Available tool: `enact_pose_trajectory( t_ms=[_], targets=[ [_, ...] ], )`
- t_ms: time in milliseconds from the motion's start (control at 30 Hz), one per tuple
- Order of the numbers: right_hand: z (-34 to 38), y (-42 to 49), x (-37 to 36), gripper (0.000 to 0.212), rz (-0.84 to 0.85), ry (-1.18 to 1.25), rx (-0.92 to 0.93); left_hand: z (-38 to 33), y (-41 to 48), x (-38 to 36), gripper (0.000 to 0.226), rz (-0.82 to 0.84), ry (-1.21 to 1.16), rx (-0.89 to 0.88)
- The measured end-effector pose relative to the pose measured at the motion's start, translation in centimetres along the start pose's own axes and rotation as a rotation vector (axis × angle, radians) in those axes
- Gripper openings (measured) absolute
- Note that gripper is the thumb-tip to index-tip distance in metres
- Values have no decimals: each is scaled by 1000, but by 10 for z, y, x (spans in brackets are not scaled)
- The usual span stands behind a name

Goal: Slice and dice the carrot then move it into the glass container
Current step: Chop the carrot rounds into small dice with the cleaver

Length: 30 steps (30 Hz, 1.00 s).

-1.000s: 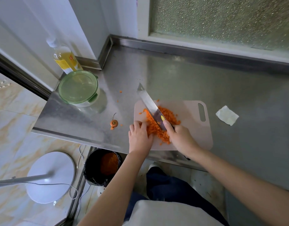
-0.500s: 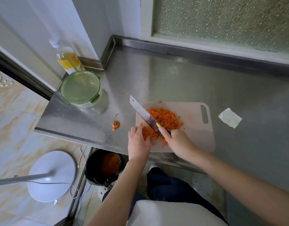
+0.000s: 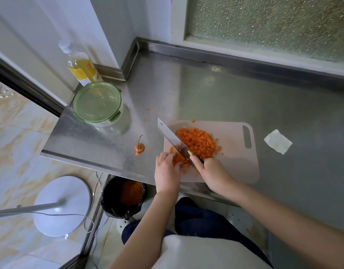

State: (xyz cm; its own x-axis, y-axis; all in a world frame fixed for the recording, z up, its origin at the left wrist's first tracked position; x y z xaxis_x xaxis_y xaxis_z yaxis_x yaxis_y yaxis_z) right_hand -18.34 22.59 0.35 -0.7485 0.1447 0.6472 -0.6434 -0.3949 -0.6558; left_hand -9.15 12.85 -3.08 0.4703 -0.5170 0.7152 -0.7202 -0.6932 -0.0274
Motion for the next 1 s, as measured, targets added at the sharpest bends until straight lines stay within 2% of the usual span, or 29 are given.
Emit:
enact_pose_trajectory(
  t_ms=[167, 333, 433, 567, 733, 1000],
  targets=[
    [3, 6, -12, 62, -29, -48, -34, 2, 1, 0, 17, -3, -18, -3],
    [7, 7, -31, 61, -118, -108, 30, 1, 1, 3, 17, -17, -39, -23],
    [7, 9, -33, 63, -134, -70, 67, 0, 1, 4, 19, -13, -65, -17],
    [6, 8, -22, 54, -102, -5, 65, 2, 1, 2, 26, -17, -113, -12],
    [2, 14, -12, 62, -73, 132, 17, 3, 0, 1, 27, -15, -62, -64],
    [-6, 9, -9, 61, -64, 251, -2, 10, 2, 3, 47, 15, -44, -74]
  ],
)
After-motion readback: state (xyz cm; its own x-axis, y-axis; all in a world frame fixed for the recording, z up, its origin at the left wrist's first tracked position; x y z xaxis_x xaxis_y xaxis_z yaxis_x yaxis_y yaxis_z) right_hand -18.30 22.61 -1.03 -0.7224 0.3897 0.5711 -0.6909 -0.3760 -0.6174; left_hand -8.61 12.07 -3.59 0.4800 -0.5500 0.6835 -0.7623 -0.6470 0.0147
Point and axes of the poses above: each hand's wrist, its own y-axis towards the middle knuckle, its own x-axis out of the back of the hand, z = x × y, the point moved 3 cm from there along y, towards the middle knuckle, and after that the axes turned 13 degrees about -x, right-handed, at the moved point
